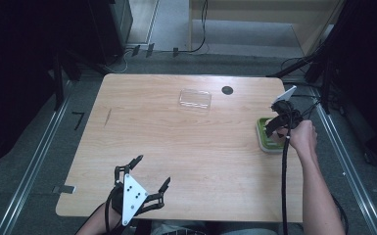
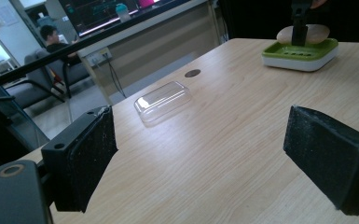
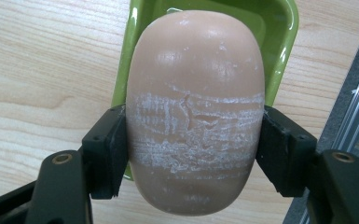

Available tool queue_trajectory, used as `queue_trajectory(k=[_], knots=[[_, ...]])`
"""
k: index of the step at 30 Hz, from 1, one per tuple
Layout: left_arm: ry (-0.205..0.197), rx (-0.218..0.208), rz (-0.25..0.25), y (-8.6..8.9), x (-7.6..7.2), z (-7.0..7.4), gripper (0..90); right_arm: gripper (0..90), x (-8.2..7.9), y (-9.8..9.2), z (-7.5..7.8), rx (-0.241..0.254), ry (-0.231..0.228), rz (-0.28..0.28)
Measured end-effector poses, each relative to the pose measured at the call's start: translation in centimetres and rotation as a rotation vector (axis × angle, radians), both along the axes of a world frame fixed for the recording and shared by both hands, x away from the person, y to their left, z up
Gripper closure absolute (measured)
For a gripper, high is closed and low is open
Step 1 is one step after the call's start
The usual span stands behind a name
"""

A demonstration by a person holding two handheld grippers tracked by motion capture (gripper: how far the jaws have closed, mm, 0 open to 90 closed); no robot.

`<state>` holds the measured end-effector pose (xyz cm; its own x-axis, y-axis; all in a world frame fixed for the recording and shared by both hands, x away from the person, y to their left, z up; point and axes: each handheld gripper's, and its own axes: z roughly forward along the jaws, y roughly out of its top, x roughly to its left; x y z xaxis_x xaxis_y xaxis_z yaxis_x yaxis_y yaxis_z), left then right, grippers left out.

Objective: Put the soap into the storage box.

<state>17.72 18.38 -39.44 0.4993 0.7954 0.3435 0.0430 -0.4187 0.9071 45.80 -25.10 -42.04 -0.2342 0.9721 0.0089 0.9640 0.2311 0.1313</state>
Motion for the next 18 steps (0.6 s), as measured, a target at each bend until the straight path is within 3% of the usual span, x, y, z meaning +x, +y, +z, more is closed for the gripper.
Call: queue_trajectory(k=[18], knots=[[0.000,0.001,-0.001,0.0,0.0,0.0,9.9,33.4,0.8,-0.4,-1.3,0.031,0.008,-0.047]])
